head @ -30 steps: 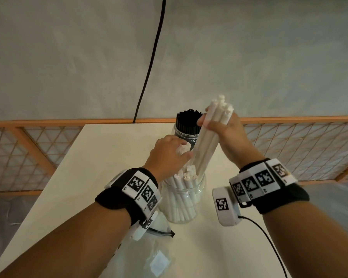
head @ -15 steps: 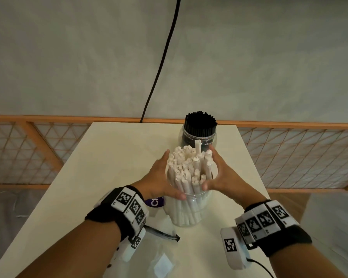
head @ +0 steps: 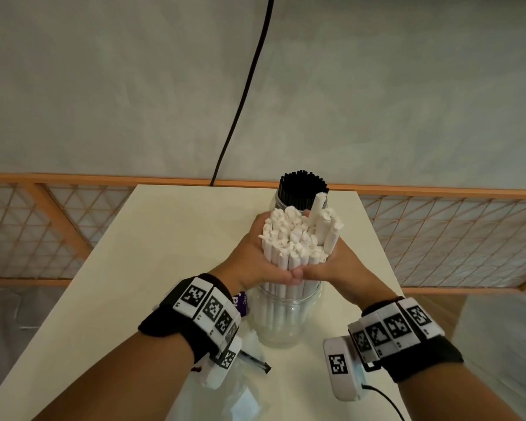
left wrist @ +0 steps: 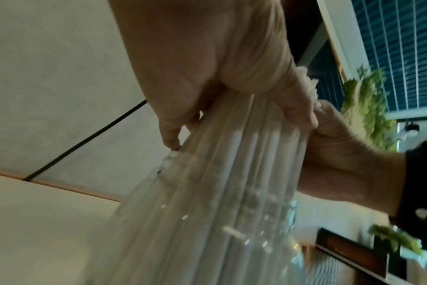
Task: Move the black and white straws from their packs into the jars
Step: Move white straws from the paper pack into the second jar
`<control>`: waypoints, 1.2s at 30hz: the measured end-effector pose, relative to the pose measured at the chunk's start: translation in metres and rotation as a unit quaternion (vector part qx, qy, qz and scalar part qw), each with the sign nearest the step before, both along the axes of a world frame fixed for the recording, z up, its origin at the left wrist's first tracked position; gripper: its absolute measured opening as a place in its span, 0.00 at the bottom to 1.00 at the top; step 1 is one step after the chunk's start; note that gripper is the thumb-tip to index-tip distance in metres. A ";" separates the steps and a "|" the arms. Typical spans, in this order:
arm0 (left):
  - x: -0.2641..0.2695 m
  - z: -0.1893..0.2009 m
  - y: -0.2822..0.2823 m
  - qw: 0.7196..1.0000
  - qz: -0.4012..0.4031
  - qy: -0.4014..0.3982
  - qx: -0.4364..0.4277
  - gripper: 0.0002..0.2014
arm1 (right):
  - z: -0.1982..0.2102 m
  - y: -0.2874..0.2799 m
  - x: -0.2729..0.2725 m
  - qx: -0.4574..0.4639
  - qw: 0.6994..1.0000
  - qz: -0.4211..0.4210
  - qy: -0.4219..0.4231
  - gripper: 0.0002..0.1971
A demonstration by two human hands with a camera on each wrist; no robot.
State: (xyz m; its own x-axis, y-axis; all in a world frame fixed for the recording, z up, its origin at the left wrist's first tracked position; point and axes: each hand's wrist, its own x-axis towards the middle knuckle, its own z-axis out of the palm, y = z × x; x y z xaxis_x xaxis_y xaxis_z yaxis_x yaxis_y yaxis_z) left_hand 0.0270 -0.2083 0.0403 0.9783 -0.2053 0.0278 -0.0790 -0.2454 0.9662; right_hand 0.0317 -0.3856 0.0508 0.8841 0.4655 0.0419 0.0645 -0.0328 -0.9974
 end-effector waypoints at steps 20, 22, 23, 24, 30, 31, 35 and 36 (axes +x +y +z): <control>-0.007 -0.010 -0.003 0.997 -0.028 0.054 0.050 0.66 | -0.017 -0.001 0.000 -0.032 0.998 0.050 0.029 0.54; -0.007 -0.003 -0.005 0.998 -0.024 0.039 0.041 0.63 | -0.012 0.000 -0.001 -0.018 0.999 0.038 0.030 0.51; -0.007 0.001 -0.006 0.999 -0.022 0.032 0.037 0.62 | -0.009 0.000 -0.002 -0.010 0.999 0.034 0.032 0.51; -0.007 0.005 -0.007 0.999 -0.019 0.026 0.034 0.61 | -0.006 -0.001 -0.001 -0.004 0.999 0.028 0.031 0.50; -0.018 0.033 0.006 0.998 -0.007 0.000 0.057 0.68 | 0.010 -0.008 -0.006 -0.010 0.997 -0.076 -0.015 0.60; -0.022 0.036 0.015 0.998 0.008 0.000 0.057 0.67 | 0.012 -0.010 -0.009 -0.005 0.993 -0.111 -0.031 0.56; -0.041 0.035 0.061 0.989 0.119 0.030 0.083 0.45 | 0.017 -0.011 -0.029 0.022 0.964 -0.232 -0.131 0.30; -0.046 0.030 0.073 0.982 0.152 0.039 0.106 0.39 | 0.018 -0.008 -0.035 0.032 0.956 -0.245 -0.160 0.24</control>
